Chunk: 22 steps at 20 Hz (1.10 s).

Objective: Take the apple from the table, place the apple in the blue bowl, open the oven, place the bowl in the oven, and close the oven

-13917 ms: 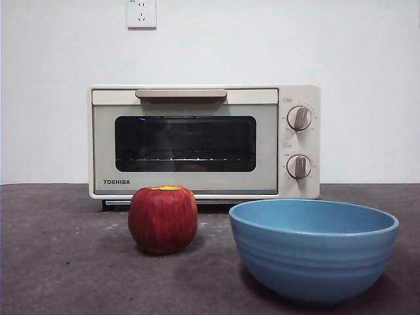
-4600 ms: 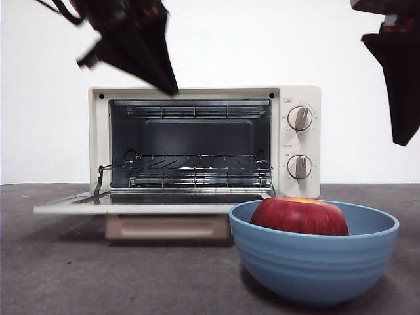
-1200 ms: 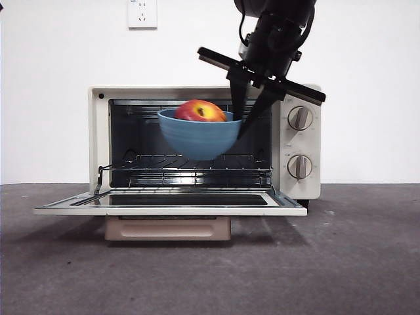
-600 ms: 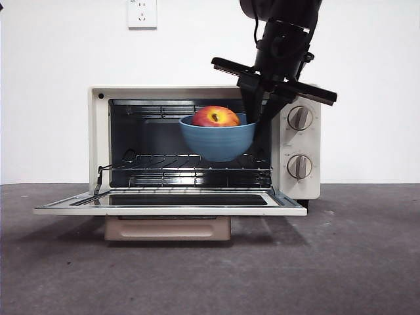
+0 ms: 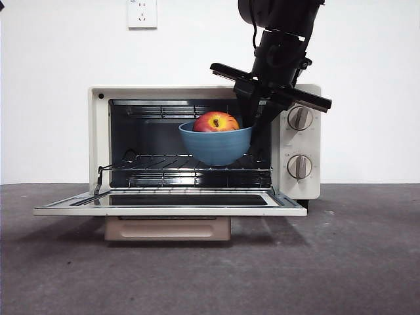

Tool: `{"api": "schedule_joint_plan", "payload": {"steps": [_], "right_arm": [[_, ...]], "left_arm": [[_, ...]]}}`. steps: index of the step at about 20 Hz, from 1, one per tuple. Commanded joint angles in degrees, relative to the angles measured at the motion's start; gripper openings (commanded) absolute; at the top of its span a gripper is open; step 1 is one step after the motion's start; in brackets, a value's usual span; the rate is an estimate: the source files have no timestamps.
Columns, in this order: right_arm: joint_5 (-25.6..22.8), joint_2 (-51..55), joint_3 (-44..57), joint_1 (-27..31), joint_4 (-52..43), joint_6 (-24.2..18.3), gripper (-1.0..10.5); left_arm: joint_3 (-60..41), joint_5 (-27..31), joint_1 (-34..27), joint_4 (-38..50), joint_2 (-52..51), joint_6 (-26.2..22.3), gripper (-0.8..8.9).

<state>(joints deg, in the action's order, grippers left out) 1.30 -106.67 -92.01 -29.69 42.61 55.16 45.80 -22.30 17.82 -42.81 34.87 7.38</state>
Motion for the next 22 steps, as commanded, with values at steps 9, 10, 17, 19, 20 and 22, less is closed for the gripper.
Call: {"api": "schedule_joint_plan", "payload": {"steps": [9, 10, 17, 19, 20, 22], "right_arm": [[0.1, -1.1, -1.5, -0.9, -0.3, -3.7, 1.2], [0.1, -1.0, -1.6, -1.0, -0.3, -4.0, 1.2], [-0.4, 1.1, -1.6, -1.2, 0.1, -6.4, 1.3], [-1.2, 2.3, -1.6, -1.2, 0.3, -7.5, 1.3], [-1.4, 3.0, -1.6, -1.2, 0.5, -8.1, 1.3], [-1.4, 4.5, -1.6, -1.2, 1.6, -9.6, 1.3]], "left_arm": [[0.3, 0.0, 0.3, 0.4, 0.3, -0.7, 0.07], [0.3, 0.0, 0.2, 0.4, 0.4, -0.7, 0.07], [0.3, 0.0, 0.2, 0.4, 1.0, -0.7, 0.07], [0.3, 0.0, 0.2, 0.7, 1.0, -0.7, 0.07], [0.3, 0.0, 0.2, 0.8, 1.1, -0.7, 0.07], [0.3, 0.0, 0.2, 0.8, 1.4, -0.8, 0.07]]}}
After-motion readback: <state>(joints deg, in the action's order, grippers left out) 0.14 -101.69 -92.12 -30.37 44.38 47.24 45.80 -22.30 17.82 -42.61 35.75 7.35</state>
